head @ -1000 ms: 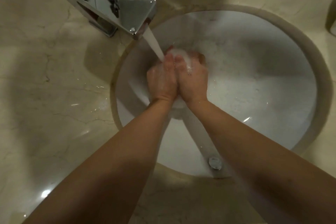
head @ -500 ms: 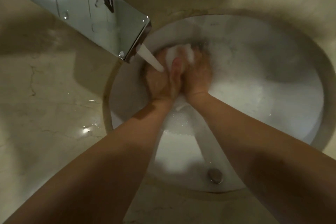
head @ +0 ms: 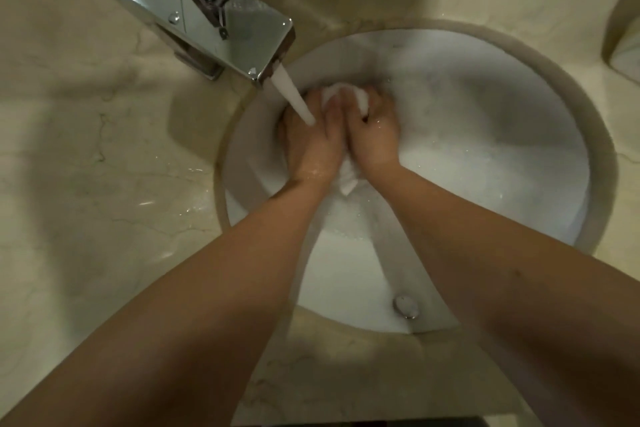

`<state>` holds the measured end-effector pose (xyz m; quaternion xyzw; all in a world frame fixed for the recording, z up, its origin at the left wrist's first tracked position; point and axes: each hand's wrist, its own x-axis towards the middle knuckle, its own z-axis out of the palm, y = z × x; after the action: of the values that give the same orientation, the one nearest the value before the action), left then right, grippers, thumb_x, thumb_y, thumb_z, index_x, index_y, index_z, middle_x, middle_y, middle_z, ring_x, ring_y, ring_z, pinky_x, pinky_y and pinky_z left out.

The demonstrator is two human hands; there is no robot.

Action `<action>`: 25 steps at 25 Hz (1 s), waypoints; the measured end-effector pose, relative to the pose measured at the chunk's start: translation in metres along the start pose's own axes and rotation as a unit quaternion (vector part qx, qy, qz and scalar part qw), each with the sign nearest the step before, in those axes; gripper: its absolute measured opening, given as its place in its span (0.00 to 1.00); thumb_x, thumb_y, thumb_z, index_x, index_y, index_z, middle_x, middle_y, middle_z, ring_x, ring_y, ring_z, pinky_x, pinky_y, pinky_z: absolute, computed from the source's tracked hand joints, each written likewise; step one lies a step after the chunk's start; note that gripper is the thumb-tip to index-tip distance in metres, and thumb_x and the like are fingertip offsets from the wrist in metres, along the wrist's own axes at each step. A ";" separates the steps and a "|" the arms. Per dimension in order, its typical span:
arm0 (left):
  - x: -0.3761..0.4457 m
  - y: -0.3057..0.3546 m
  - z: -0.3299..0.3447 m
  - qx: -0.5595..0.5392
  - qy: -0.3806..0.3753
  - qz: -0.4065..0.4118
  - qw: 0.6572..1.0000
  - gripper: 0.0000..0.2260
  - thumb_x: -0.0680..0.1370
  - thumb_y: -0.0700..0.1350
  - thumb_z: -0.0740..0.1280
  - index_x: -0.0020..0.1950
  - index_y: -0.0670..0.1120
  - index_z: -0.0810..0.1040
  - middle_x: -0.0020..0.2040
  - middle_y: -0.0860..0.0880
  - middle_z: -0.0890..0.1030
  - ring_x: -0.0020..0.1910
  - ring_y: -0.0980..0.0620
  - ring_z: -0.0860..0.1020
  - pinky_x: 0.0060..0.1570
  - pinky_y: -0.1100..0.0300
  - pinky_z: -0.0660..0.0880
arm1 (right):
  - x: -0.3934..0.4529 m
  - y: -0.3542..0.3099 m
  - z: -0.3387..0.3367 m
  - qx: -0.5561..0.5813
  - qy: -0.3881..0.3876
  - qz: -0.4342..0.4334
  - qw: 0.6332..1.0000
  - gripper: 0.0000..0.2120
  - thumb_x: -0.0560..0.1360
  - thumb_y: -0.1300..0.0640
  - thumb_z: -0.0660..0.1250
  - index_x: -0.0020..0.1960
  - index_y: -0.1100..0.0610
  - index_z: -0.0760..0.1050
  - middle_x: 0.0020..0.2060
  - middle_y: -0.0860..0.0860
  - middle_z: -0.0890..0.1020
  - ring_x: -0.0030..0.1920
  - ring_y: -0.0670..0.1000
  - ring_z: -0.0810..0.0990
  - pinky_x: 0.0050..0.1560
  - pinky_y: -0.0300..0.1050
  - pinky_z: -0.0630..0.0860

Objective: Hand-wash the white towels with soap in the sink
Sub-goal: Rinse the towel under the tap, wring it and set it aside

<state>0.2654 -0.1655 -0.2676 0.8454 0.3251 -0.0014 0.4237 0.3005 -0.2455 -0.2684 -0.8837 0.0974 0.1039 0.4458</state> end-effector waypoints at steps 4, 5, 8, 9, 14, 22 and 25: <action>-0.034 0.014 -0.011 0.071 0.084 -0.165 0.980 0.47 0.68 0.76 0.58 0.71 0.39 0.69 0.70 0.40 0.73 0.71 0.42 0.68 0.69 0.51 0.62 | -0.014 0.001 -0.006 -0.027 0.005 0.000 1.000 0.29 0.73 0.36 0.58 0.55 0.58 0.81 0.54 0.58 0.79 0.57 0.59 0.76 0.56 0.47 0.72; -0.035 0.019 -0.013 0.030 0.063 -0.226 0.972 0.50 0.66 0.77 0.62 0.73 0.39 0.67 0.71 0.40 0.71 0.72 0.42 0.67 0.70 0.52 0.61 | -0.016 0.002 -0.007 -0.004 -0.015 0.009 1.000 0.28 0.73 0.36 0.58 0.56 0.57 0.80 0.54 0.57 0.78 0.57 0.58 0.76 0.58 0.48 0.74; -0.022 0.021 -0.021 -0.123 0.000 -0.346 0.930 0.57 0.54 0.80 0.68 0.72 0.44 0.69 0.70 0.44 0.73 0.69 0.44 0.72 0.70 0.50 0.67 | -0.022 0.001 -0.018 0.052 -0.063 0.014 0.997 0.29 0.72 0.34 0.59 0.59 0.55 0.78 0.54 0.54 0.76 0.57 0.54 0.76 0.62 0.51 0.74; -0.019 0.018 -0.023 -0.165 -0.002 -0.358 0.919 0.55 0.51 0.80 0.69 0.68 0.45 0.73 0.66 0.46 0.77 0.64 0.45 0.76 0.67 0.50 0.72 | -0.022 0.001 -0.021 0.062 -0.068 0.010 0.996 0.29 0.72 0.34 0.60 0.60 0.56 0.78 0.54 0.54 0.75 0.57 0.53 0.75 0.63 0.51 0.74; -0.035 0.015 -0.025 -0.195 0.022 -0.249 0.948 0.45 0.57 0.81 0.65 0.62 0.52 0.75 0.59 0.50 0.79 0.56 0.47 0.80 0.59 0.51 0.77 | -0.030 -0.009 -0.029 0.103 -0.088 0.015 0.991 0.24 0.74 0.42 0.70 0.63 0.55 0.72 0.58 0.53 0.72 0.57 0.52 0.75 0.57 0.39 0.73; -0.043 0.026 -0.046 -0.242 0.110 -0.099 0.959 0.21 0.76 0.60 0.70 0.59 0.46 0.75 0.56 0.55 0.78 0.55 0.58 0.77 0.57 0.64 0.71 | -0.026 -0.021 -0.033 0.139 -0.045 -0.062 0.987 0.26 0.71 0.40 0.62 0.64 0.52 0.73 0.61 0.50 0.74 0.56 0.44 0.75 0.58 0.35 0.72; -0.035 0.015 -0.049 -0.154 0.122 -0.002 0.980 0.20 0.75 0.58 0.63 0.57 0.44 0.79 0.54 0.48 0.78 0.55 0.52 0.75 0.58 0.61 0.69 | -0.031 -0.012 -0.032 0.114 -0.106 -0.046 0.987 0.22 0.79 0.46 0.57 0.71 0.50 0.70 0.62 0.51 0.73 0.50 0.35 0.72 0.54 0.25 0.67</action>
<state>0.2328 -0.1561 -0.2160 0.7631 0.3723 0.1515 0.5061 0.2769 -0.2619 -0.2317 -0.8144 0.0199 0.1648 0.5561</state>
